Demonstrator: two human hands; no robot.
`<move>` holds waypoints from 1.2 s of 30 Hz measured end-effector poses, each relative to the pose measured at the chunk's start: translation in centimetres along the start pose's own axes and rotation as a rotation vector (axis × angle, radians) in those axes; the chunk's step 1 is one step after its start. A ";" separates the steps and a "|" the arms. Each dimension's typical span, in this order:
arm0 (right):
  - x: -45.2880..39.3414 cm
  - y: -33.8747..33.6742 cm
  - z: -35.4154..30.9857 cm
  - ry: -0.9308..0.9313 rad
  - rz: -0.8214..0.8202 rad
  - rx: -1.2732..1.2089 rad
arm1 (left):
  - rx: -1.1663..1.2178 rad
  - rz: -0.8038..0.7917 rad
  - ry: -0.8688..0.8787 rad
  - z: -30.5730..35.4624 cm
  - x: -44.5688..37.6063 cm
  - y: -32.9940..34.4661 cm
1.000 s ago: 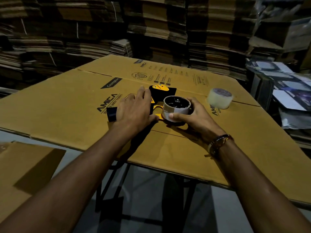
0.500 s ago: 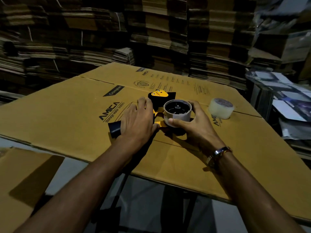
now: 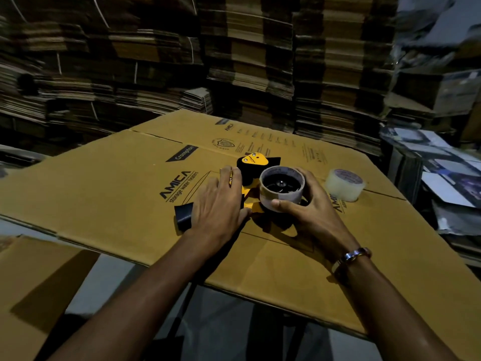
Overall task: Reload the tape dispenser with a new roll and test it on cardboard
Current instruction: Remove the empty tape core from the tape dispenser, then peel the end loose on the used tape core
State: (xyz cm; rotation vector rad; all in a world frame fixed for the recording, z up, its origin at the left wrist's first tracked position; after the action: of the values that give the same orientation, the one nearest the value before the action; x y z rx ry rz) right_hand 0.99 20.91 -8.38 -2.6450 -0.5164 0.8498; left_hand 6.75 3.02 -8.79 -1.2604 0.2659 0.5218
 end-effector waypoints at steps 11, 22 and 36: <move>-2.3 -2.6 -4.5 -0.184 0.200 -0.517 | -0.141 -0.036 0.055 1.2 -1.1 -0.1; 0.6 -0.7 -2.2 0.141 0.200 -1.049 | -0.157 -0.158 -0.034 0.7 -2.5 -0.1; 4.3 -1.4 -3.5 0.059 0.122 -1.007 | 1.108 -0.379 0.002 6.7 2.1 -4.3</move>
State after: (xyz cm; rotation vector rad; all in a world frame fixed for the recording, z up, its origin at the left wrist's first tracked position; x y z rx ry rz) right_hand 6.05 23.30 -7.24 -3.6145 -0.9718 0.6225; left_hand 10.15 8.93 -4.22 -0.2103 0.2507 -0.0031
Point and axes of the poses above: each hand's wrist, its own x-axis away from the middle knuckle, its own y-axis out of the palm, z = x × y, the point moved 6 cm from there along -x, towards the middle knuckle, and after that the axes turned 10 degrees about -y, right-handed, at the moved point
